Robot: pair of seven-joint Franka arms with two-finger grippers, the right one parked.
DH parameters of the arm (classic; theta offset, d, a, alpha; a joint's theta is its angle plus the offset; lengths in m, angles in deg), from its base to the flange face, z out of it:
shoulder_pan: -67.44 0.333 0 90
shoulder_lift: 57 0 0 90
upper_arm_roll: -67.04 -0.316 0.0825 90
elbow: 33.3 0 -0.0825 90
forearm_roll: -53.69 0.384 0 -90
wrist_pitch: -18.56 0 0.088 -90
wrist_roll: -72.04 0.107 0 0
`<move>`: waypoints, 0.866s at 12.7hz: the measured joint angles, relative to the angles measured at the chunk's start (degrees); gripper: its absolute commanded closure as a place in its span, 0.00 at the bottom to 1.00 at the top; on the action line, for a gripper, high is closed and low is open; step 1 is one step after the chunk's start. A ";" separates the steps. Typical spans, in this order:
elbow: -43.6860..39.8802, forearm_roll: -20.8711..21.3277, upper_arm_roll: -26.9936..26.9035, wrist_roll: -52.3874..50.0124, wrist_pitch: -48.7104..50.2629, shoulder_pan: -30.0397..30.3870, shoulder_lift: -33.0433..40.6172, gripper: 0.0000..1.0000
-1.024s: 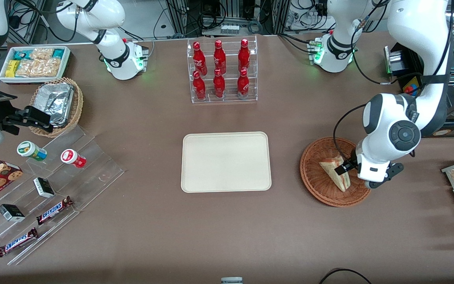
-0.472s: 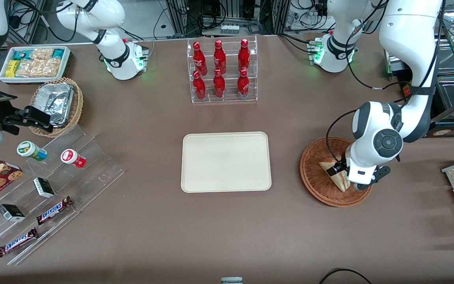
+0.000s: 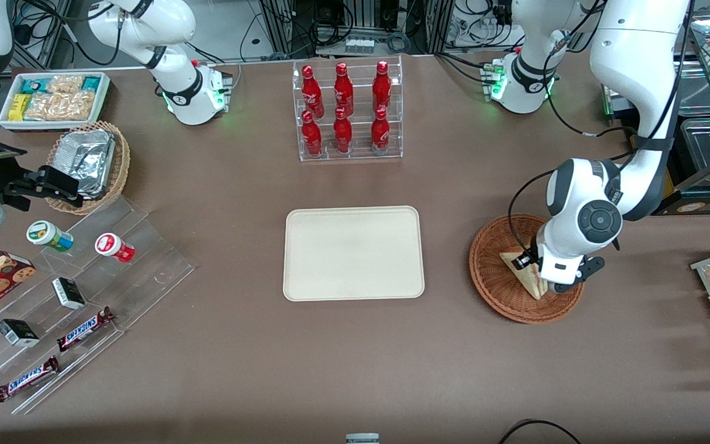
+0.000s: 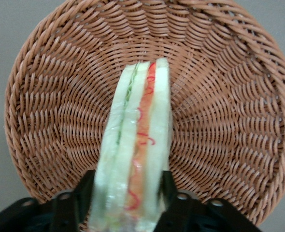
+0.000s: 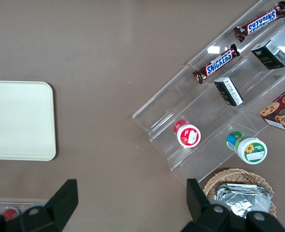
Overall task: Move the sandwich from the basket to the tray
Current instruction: 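Close the left gripper on the sandwich and lift it, then carry the sandwich with the left gripper over the cream tray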
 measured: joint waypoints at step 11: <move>-12.84 0.13 0.24 5.39 23.77 -0.93 3.15 1.00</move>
